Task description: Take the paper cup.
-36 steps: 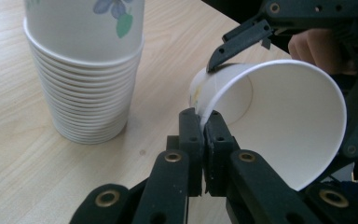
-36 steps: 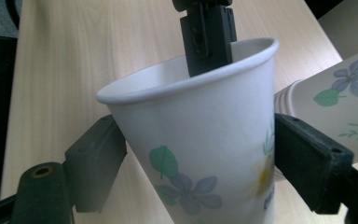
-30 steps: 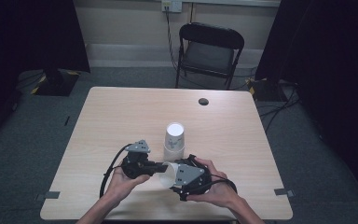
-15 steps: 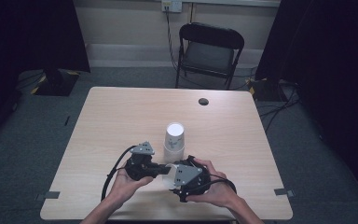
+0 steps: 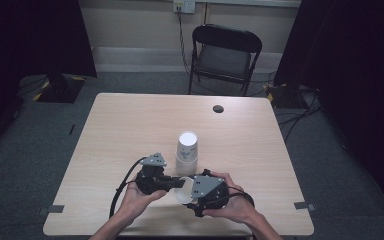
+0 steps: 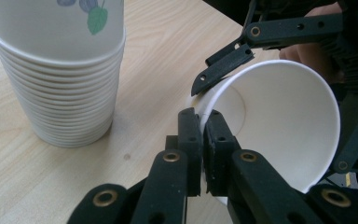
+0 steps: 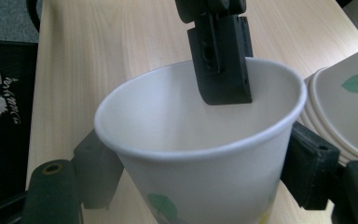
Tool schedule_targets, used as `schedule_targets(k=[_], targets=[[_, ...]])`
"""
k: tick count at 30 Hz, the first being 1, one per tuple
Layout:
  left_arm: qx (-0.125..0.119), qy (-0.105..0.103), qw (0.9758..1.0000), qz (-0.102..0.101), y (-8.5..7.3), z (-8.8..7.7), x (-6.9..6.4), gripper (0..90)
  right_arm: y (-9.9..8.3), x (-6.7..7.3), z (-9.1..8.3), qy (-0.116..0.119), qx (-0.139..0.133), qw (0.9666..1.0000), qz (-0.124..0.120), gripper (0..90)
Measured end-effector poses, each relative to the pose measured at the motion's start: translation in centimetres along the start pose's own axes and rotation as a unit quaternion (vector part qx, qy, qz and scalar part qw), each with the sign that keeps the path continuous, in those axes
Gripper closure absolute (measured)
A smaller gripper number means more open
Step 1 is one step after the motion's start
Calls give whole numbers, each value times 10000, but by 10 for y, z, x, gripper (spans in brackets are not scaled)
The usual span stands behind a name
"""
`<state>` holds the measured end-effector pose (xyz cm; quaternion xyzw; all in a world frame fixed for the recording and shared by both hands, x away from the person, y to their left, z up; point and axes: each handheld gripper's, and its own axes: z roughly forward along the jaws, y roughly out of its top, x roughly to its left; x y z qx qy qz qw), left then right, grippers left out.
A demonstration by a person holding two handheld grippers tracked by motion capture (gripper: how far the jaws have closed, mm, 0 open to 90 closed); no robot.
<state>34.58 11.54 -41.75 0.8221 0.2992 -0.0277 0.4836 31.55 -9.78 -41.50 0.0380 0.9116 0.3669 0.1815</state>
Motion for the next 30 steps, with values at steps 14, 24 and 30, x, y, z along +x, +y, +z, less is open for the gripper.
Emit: schedule_targets(k=[14, 24, 30], targets=[[-260, 269, 9990, 241, -1, -6, -2, 546, -9, -7, -1, 71, -145, 9989, 430, 249], [-494, 476, 9975, 152, -4, -15, 2, 397, -20, -15, -9, -111, -288, 9953, 919, 248], [-549, 664, 9962, 115, -7, -22, 7, 355, -28, -22, -12, -220, -394, 9907, 1283, 248]])
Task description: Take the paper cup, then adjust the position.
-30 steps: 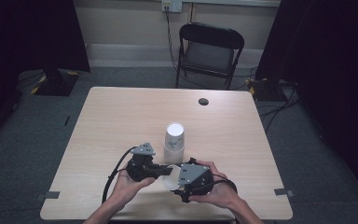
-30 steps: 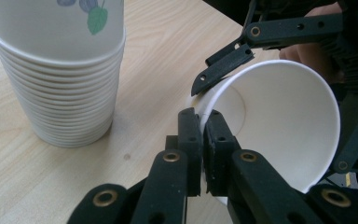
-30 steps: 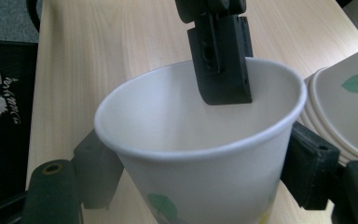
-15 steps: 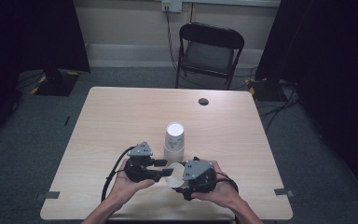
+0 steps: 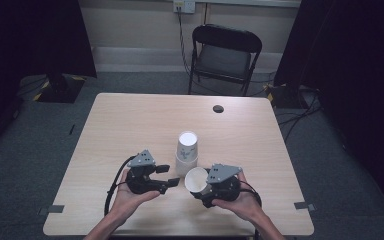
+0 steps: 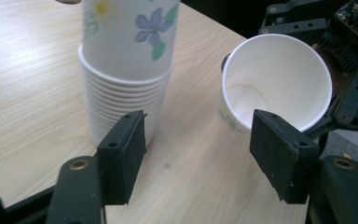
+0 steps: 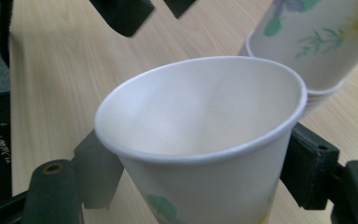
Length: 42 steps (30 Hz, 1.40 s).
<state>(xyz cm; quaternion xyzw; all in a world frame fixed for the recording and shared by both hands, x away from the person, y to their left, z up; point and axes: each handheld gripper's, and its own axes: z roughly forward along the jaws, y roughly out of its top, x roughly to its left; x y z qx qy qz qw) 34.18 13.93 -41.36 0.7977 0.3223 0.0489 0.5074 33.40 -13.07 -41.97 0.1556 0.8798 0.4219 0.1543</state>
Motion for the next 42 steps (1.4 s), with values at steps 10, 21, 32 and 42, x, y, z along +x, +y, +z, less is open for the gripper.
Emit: schedule_targets(k=[10, 21, 32, 42], targets=[[100, 392, 9991, -105, -12, -13, 16, 282, -9, -14, -5, -279, -107, 9986, 446, 248], [514, 837, 9948, -274, -32, -25, 41, 215, -17, -40, -16, -640, -328, 9908, 1149, 250], [546, 1240, 9906, -178, -51, -43, 61, 161, -22, -68, -23, -1043, -517, 9787, 1690, 251], [959, 1429, 9850, -92, -73, -53, 80, 171, -32, -96, -16, -1391, -449, 9705, 1917, 253]])
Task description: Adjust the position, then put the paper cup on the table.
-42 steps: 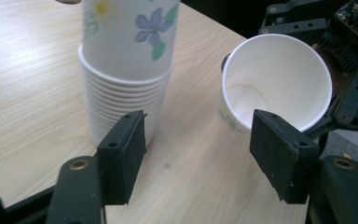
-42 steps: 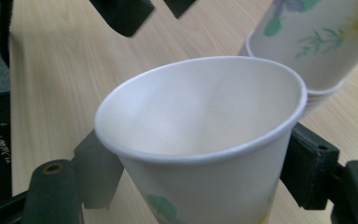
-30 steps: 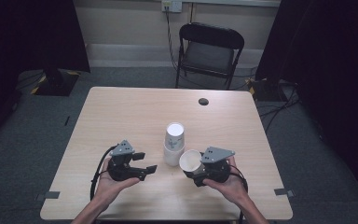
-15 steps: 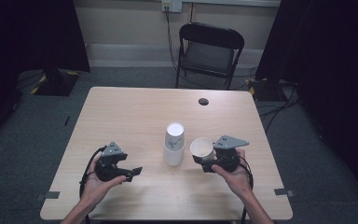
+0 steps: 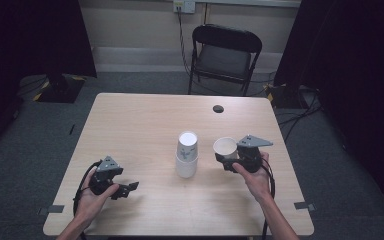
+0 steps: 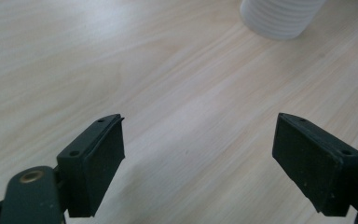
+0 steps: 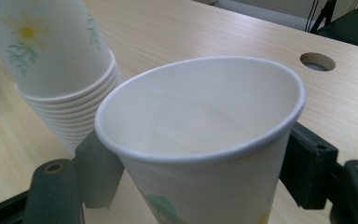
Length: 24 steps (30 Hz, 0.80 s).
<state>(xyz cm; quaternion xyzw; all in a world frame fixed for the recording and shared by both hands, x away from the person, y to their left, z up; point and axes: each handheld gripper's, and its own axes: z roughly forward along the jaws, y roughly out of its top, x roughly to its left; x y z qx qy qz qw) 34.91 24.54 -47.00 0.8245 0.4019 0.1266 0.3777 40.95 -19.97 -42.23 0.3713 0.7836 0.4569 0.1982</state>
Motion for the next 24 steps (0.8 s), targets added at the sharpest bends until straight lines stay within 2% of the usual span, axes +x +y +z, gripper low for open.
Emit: schedule_targets(k=[1, 3, 5, 7, 8, 14, 16, 17, 24], targets=[[19, 15, 10000, 3, -3, 1, 2, 172, 0, -3, 2, -19, -1, 10000, 35, 253], [64, 95, 9999, -121, -6, 3, 6, 179, 0, -10, 7, -78, -6, 9999, 70, 253], [220, 237, 9995, -27, -11, 7, 10, 179, 0, -15, 12, -128, 9, 9999, 81, 252], [284, 191, 9993, -151, -14, 10, 13, 180, 1, -20, 18, -171, 42, 9998, 79, 252], [284, 191, 9993, -151, -14, 10, 13, 181, 1, -22, 21, -193, 48, 9998, 86, 252], [146, 347, 9992, -105, -17, 15, 13, 176, 2, -32, 39, -260, 85, 9996, 122, 252], [109, 499, 9986, 101, -19, 16, 13, 174, 4, -36, 45, -295, 104, 9994, 134, 252], [17, 543, 9985, 99, -21, 18, 15, 147, 5, -39, 51, -313, 134, 9993, 138, 251], [-60, 656, 9978, 0, -22, 18, 17, 131, -1, -46, 68, -361, 254, 9985, 320, 250]])
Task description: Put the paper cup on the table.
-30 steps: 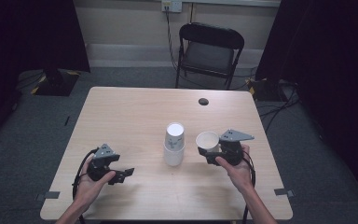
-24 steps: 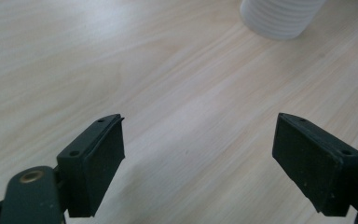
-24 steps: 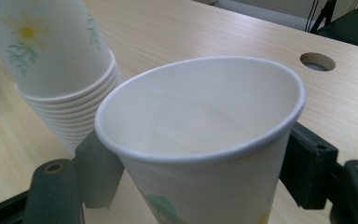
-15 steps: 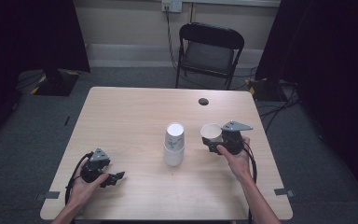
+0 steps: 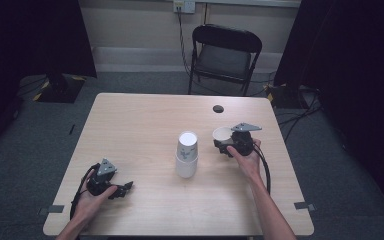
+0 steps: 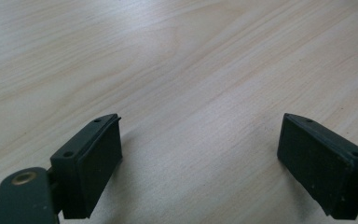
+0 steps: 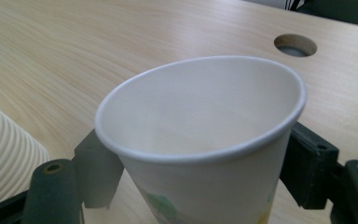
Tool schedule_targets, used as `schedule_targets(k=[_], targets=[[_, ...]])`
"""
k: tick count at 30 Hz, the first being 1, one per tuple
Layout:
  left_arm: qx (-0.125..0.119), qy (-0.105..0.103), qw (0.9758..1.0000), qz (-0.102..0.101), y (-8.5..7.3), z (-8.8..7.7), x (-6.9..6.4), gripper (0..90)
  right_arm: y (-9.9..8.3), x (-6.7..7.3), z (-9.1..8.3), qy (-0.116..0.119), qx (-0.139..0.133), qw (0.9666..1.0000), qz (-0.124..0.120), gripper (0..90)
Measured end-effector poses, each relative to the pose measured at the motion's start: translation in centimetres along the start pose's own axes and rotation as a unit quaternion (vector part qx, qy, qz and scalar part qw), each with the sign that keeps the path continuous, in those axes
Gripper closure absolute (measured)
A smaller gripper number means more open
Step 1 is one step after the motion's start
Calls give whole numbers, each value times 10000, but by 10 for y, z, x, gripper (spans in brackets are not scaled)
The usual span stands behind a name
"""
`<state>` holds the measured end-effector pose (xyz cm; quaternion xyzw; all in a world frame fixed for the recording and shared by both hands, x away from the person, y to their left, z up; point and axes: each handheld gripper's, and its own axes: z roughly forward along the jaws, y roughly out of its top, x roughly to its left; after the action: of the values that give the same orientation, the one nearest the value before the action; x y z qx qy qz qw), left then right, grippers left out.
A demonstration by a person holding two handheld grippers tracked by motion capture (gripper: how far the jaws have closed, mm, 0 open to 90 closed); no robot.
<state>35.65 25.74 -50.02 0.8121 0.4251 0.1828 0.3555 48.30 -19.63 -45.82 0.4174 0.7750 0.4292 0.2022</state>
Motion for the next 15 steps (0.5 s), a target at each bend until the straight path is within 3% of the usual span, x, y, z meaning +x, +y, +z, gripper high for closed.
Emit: schedule_targets(k=[9, 15], targets=[[34, 31, 10000, -20, 1, 3, 3, 63, -10, -2, 9, -32, 0, 10000, -29, 243], [47, 49, 10000, -26, 2, 4, 3, 52, -19, -5, 2, -17, 5, 10000, 62, 253]])
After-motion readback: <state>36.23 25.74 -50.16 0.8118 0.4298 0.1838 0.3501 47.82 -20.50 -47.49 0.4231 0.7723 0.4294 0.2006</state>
